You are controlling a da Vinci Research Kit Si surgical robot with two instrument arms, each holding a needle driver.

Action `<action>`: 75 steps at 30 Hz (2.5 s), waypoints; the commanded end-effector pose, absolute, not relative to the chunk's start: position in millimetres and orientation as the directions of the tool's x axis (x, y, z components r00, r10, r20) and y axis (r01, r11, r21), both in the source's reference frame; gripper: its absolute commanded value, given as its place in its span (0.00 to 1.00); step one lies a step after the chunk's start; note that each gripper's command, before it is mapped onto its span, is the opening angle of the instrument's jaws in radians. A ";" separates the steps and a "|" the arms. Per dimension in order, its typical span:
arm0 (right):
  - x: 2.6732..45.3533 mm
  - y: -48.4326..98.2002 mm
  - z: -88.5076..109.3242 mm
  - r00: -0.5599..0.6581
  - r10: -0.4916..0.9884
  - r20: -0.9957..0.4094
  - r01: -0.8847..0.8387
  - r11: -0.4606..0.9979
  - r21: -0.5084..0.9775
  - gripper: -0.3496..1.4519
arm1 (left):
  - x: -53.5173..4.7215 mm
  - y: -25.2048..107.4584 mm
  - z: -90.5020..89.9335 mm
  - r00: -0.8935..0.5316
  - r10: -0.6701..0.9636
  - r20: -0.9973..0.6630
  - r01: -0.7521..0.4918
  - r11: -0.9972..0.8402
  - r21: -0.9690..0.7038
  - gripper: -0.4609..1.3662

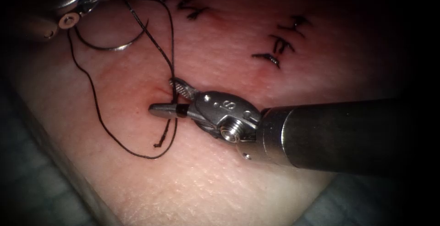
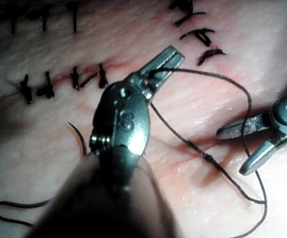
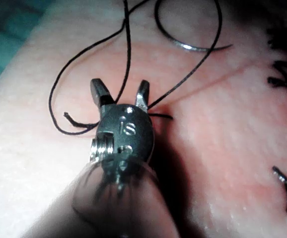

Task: Wound Closure
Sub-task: Reposition the right tool to cut the long suture end

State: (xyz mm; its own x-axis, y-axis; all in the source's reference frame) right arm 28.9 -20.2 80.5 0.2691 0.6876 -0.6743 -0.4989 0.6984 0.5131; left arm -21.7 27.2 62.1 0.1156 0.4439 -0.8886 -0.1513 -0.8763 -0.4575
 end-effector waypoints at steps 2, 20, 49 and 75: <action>28.3 -20.4 80.3 0.271 0.686 -0.675 -0.491 0.702 0.517 0.85 | -21.7 27.1 61.9 0.129 0.443 -0.887 -0.129 -0.880 -0.458 0.06; 21.6 -19.8 78.6 0.265 0.682 -0.681 -0.481 0.706 0.519 0.83 | -21.4 26.8 60.3 0.174 0.447 -0.878 -0.049 -0.886 -0.461 0.06; 30.3 -18.6 87.8 0.264 0.665 -0.699 -0.533 0.704 0.469 0.85 | -21.4 27.9 55.4 0.210 0.417 -0.884 -0.040 -0.900 -0.434 0.06; 32.0 -18.1 90.0 0.282 0.661 -0.696 -0.547 0.706 0.449 0.85 | -21.5 27.9 53.0 0.214 0.402 -0.890 -0.047 -0.906 -0.421 0.06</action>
State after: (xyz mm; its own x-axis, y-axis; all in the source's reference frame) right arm 32.0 -18.0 90.0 0.2810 0.6602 -0.6965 -0.5487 0.7060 0.4478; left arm -21.5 27.9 53.0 0.2146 0.4012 -0.8905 -0.0484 -0.9062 -0.4200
